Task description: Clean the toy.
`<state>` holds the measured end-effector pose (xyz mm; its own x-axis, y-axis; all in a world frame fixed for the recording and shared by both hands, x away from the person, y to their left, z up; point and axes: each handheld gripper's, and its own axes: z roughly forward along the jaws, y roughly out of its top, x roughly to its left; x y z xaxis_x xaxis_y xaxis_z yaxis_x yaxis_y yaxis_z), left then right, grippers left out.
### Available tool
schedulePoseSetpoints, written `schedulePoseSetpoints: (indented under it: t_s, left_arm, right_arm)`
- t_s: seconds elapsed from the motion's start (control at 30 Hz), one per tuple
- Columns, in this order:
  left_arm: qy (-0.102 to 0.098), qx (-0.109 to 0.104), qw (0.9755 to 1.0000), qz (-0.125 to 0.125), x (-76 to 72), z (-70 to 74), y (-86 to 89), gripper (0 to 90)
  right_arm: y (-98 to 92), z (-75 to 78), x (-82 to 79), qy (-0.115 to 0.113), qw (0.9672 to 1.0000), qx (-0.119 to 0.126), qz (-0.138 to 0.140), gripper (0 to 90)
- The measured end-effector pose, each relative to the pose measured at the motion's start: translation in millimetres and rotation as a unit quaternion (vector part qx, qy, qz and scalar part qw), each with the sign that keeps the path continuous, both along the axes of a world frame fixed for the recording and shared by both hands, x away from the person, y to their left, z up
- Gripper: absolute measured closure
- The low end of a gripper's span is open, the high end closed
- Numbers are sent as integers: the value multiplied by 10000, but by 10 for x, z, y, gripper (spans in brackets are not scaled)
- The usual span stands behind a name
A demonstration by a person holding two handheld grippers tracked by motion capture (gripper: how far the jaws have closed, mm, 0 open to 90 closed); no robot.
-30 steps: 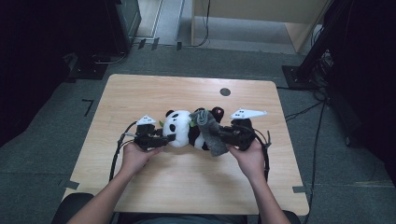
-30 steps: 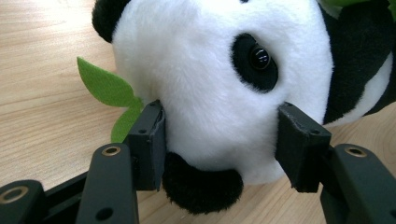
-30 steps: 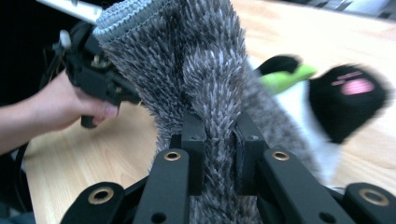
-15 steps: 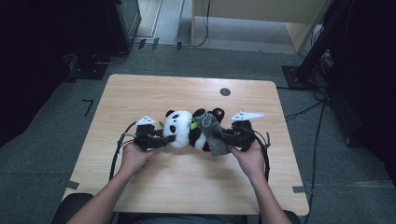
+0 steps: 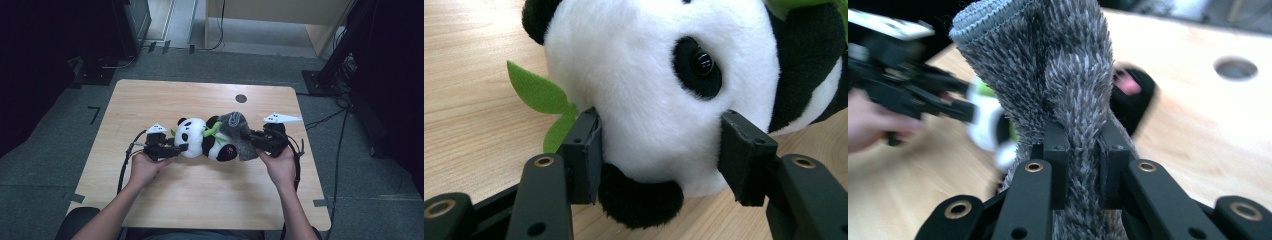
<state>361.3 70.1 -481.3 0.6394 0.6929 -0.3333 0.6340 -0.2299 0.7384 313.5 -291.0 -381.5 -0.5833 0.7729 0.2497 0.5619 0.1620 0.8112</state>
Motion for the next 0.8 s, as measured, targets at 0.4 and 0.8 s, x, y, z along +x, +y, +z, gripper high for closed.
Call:
schedulePoseSetpoints:
  t_s: [0.4,0.8]
  left_arm:
    - [6,2,10000,66,-24,8,-24,426]
    - [-42,83,9999,73,-26,-2,-47,439]
  right_arm:
    - [1027,87,-117,-175,9925,-72,1209,796]
    - [1307,-595,144,190,9896,-1039,971,798]
